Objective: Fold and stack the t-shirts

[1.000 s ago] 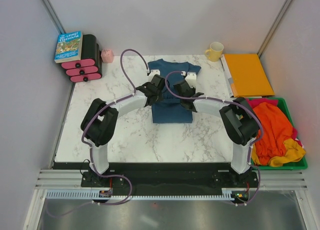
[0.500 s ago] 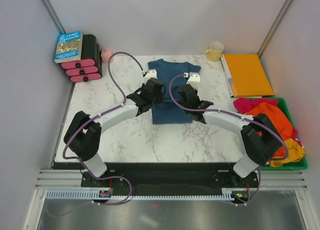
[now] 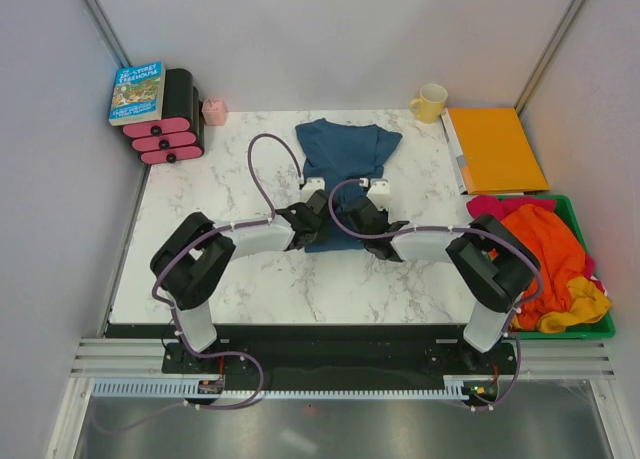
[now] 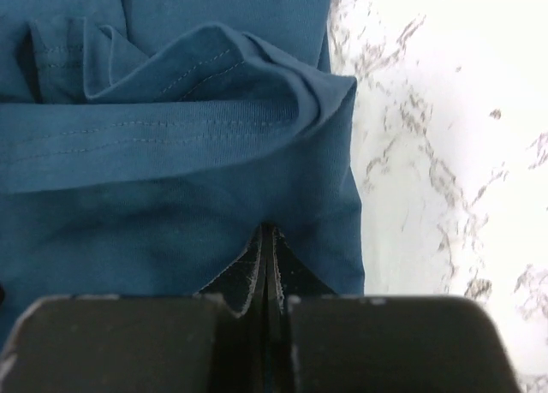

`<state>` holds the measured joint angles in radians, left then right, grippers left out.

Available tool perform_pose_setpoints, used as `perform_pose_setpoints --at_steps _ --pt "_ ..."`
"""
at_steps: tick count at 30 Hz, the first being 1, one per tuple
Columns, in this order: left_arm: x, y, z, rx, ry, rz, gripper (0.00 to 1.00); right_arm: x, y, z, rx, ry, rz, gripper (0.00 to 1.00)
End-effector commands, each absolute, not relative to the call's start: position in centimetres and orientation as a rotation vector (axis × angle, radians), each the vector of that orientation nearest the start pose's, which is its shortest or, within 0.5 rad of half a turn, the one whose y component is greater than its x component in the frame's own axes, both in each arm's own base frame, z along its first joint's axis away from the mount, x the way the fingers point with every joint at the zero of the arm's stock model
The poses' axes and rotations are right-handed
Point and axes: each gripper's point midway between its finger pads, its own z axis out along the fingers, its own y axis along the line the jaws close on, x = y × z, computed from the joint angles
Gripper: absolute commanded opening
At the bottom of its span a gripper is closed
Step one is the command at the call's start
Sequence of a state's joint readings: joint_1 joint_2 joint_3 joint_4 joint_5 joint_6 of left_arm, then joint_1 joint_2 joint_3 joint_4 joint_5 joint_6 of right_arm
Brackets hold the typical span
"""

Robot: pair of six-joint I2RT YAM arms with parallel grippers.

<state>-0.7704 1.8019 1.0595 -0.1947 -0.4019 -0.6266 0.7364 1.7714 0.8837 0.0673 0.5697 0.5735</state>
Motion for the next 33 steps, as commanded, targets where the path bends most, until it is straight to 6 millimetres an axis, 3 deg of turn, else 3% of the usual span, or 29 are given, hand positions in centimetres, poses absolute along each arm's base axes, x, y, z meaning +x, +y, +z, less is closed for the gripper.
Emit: perform_pose_setpoints --at_steps 1,8,11,12,18,21,22,25,26,29,33 --pt "30.1 -25.9 1.5 -0.038 2.453 -0.131 0.29 32.8 22.1 1.8 0.089 2.254 0.049 0.0" --pt "24.9 -25.0 -0.2 -0.004 2.511 -0.083 0.27 27.7 22.0 0.4 0.085 2.294 0.048 0.0" --pt "22.7 -24.6 0.0 0.017 2.51 -0.077 0.27 24.6 21.6 -0.5 0.068 2.317 0.037 0.0" --pt "21.6 -23.7 -0.4 0.015 2.529 -0.047 0.27 23.4 22.4 -0.5 0.058 2.318 0.064 0.0" --pt "17.6 -23.2 0.5 0.022 2.521 -0.106 0.29 19.3 23.3 -0.3 0.01 2.297 0.073 0.0" --pt "17.6 -23.4 2.1 0.036 2.479 -0.115 0.39 19.2 23.5 0.4 0.016 2.276 0.062 0.04" --pt "17.9 -23.5 2.7 0.036 2.463 -0.116 0.47 19.4 23.7 0.9 0.018 2.262 0.059 0.15" --pt "19.4 -24.0 5.5 0.045 2.371 -0.129 0.59 20.8 24.2 4.1 0.001 2.187 0.035 0.37" --pt "20.1 -24.0 6.5 0.038 2.329 -0.122 0.6 21.4 24.7 5.5 -0.022 2.157 0.034 0.39" --pt "21.9 -24.7 8.8 0.046 2.262 -0.128 0.63 23.3 24.5 8.6 -0.027 2.082 -0.006 0.45" --pt "23.3 -25.7 9.3 0.079 2.241 -0.131 0.61 25.2 23.7 9.6 -0.023 2.067 -0.055 0.43"
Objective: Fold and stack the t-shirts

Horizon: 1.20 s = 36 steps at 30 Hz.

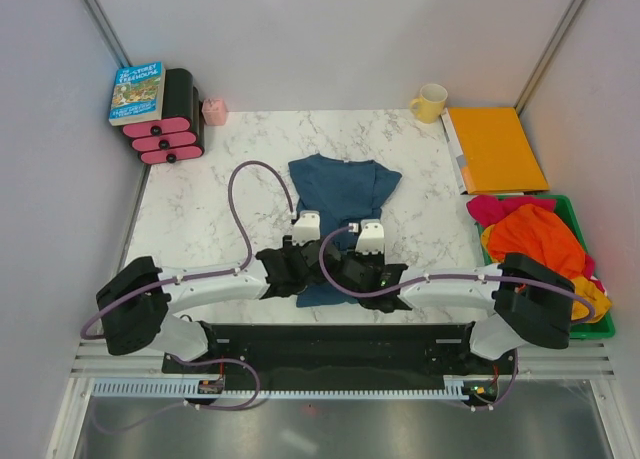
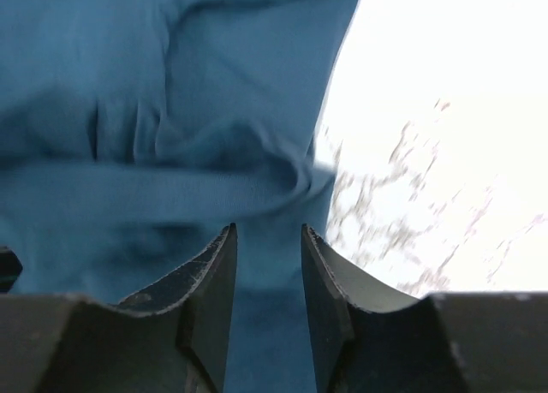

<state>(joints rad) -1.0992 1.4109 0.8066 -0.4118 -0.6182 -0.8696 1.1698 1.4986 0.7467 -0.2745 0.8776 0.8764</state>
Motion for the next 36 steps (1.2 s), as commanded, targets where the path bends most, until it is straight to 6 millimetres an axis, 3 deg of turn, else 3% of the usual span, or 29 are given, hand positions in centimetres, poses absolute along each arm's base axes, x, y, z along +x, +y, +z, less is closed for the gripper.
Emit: perform_pose_setpoints --at_steps 1,6,10,17,20,25,27,29,31,35,36 --pt "23.5 -25.7 8.9 0.078 2.25 -0.132 0.61 25.6 23.7 9.5 -0.023 2.067 -0.058 0.42" --pt "25.0 -26.1 7.2 0.046 2.283 -0.149 0.6 27.9 22.8 8.3 -0.026 2.095 -0.122 0.39" --pt "26.4 -25.7 6.5 0.018 2.293 -0.134 0.6 30.3 23.2 8.7 -0.004 2.086 -0.111 0.37" --pt "30.7 -25.4 7.9 -0.04 2.267 -0.144 0.59 34.1 23.4 9.4 0.019 2.084 -0.133 0.36" --pt "32.2 -25.9 8.5 -0.034 2.255 -0.139 0.6 34.4 22.9 8.5 0.032 2.104 -0.146 0.35" --pt "33.3 -27.1 6.9 -0.003 2.286 -0.108 0.59 33.8 21.2 6.4 0.05 2.143 -0.186 0.33" --pt "33.6 -26.8 6.9 -0.03 2.275 -0.085 0.58 33.9 21.1 7.0 0.055 2.116 -0.17 0.32" --pt "33.6 -25.8 7.9 -0.081 2.231 -0.081 0.59 33.6 21.0 7.5 0.045 2.103 -0.134 0.33" --pt "33.8 -25.5 10.9 -0.13 2.143 -0.149 0.61 33.6 21.1 9.4 0.054 2.06 -0.08 0.36" --pt "32.8 -24.0 14.1 -0.161 2.067 -0.201 0.65 33.3 21.0 13.5 0.085 1.997 0.002 0.4" --pt "32.3 -23.9 14.6 -0.157 2.062 -0.213 0.65 32.9 20.8 13.7 0.085 2.003 0.007 0.42"
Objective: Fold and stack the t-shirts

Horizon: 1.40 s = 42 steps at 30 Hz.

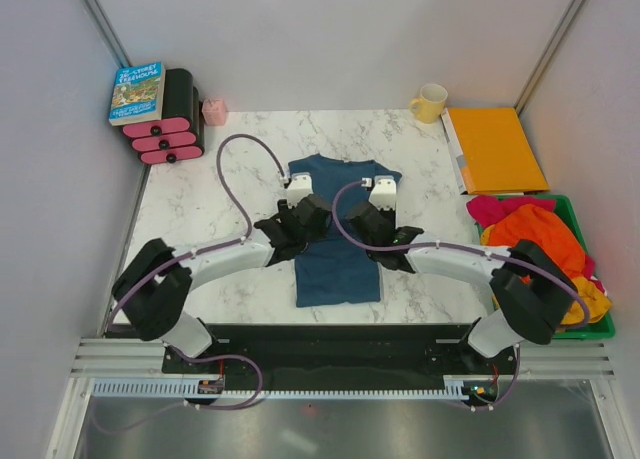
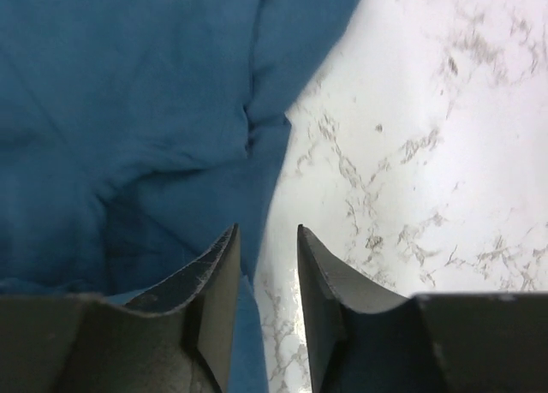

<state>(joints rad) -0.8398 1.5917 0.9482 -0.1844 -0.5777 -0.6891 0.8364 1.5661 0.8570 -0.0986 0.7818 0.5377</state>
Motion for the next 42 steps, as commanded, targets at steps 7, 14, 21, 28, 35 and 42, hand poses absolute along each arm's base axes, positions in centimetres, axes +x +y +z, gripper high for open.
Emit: perform_pose_setpoints --at_steps 7,14,21,28,35,42 --pt "24.8 -23.6 11.0 -0.125 2.166 -0.326 0.65 28.2 20.6 11.9 0.064 2.037 0.068 0.43" --pt "17.6 -23.5 6.4 -0.123 2.297 -0.308 0.6 25.1 20.2 9.0 0.059 2.07 0.052 0.41" --pt "15.5 -22.3 6.0 -0.199 2.32 -0.31 0.59 24.0 21.1 8.6 0.038 2.067 0.062 0.41" --pt "14.3 -21.9 4.0 -0.232 2.394 -0.285 0.57 23.6 21.0 8.3 0.032 2.068 0.06 0.4" --pt "14.3 -22.1 2.7 -0.231 2.41 -0.247 0.56 23.4 21.0 8.1 0.036 2.07 0.064 0.4" --pt "13.4 -22.3 1.2 -0.21 2.473 -0.235 0.52 22.8 20.6 7.8 0.043 2.077 0.063 0.4"
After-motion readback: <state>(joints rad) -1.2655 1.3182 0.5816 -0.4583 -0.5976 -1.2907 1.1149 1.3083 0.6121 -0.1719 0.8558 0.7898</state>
